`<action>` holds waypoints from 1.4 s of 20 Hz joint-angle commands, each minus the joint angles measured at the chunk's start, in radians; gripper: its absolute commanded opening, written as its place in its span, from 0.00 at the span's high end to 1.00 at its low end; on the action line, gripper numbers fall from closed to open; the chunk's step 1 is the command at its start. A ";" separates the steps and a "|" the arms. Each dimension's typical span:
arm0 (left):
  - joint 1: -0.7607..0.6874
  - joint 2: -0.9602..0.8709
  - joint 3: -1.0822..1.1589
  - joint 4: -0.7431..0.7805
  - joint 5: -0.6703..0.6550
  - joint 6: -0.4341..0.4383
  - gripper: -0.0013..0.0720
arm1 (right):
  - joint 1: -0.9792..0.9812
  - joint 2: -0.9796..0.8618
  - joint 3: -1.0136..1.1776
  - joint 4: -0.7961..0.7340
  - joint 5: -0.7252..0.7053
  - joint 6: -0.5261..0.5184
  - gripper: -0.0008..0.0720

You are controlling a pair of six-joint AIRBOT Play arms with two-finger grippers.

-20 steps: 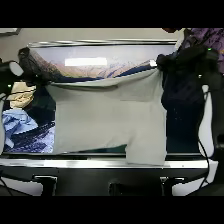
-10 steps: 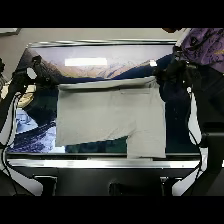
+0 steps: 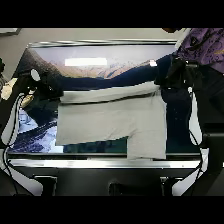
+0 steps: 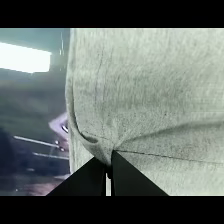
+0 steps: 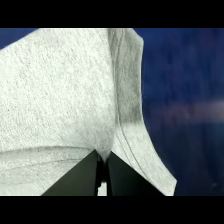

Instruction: Fold the clothes and pants, and hang the long-sleeved shirts on hangers.

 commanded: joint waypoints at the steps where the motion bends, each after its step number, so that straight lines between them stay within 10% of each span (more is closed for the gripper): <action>1: -0.012 -0.005 -0.035 0.000 -0.036 -0.018 0.96 | 0.000 -0.007 -0.001 -0.020 -0.064 0.000 0.94; 8: -0.013 -0.026 -0.078 0.000 -0.033 -0.016 0.95 | 0.001 -0.093 -0.001 -0.013 -0.113 0.000 0.94; 11: -0.012 -0.047 -0.078 0.000 -0.028 -0.016 0.60 | 0.001 -0.121 -0.001 0.029 -0.121 -0.008 0.87; 13: -0.007 -0.044 -0.071 0.001 -0.024 -0.016 0.32 | 0.000 -0.119 0.000 0.069 -0.128 -0.027 0.53; 16: 0.040 0.002 -0.006 0.013 -0.056 -0.019 0.23 | -0.037 -0.060 0.001 0.114 -0.198 -0.108 0.41; 28: 0.455 0.638 -0.681 -0.285 0.092 0.052 0.23 | -0.612 0.498 -0.940 0.572 -0.209 -0.425 0.36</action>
